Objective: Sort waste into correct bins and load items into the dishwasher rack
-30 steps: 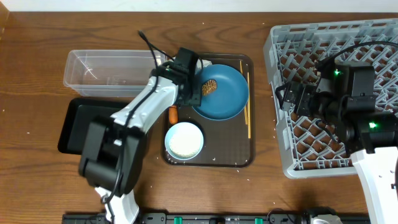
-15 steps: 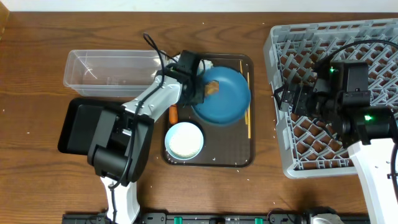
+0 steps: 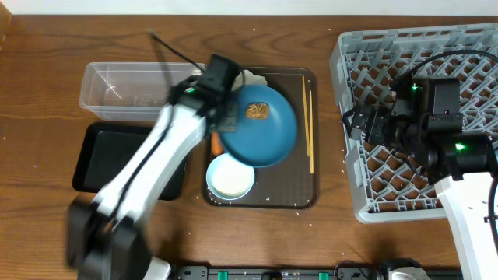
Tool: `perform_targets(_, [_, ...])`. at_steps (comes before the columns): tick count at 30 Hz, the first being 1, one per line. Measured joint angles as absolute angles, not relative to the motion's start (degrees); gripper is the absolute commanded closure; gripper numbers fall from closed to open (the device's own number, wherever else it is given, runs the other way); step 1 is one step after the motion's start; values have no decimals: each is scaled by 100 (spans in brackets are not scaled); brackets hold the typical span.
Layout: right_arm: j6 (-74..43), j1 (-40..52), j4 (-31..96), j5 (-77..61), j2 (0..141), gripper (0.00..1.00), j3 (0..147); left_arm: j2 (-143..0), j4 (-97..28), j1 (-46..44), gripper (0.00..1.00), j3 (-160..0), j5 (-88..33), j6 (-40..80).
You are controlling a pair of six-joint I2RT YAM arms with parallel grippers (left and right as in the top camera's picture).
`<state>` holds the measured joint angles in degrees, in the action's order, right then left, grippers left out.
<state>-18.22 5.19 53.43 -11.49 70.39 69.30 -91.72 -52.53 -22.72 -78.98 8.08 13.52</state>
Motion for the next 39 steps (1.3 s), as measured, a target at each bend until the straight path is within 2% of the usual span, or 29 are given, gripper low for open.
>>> perform_targets(6, [-1822, 519, 5260, -1151, 7039, 1, 6925, -7881, -6781, -2265, 94, -7966, 3361, 1457])
perform_targets(14, [-1822, 519, 5177, -1149, 7039, 1, 6925, -7509, -8119, -2226, 94, -7964, 5778, 1986])
perform_targets(20, [-1822, 519, 5118, -1149, 7039, 1, 6925, -7579, -8121, -2143, 94, -7664, 6692, 2547])
perform_targets(28, [-1822, 519, 5188, -1149, 7039, 1, 6925, -8208, -8390, -2067, 94, -7516, 7802, 2729])
perform_targets(36, [-1822, 519, 5286, -1149, 7039, 1, 6925, -8337, -8359, -2073, 94, -7513, 7922, 2794])
perform_targets(39, [-1822, 519, 5271, -1149, 7039, 1, 6925, -8291, -8082, -2187, 94, -7529, 7496, 2832])
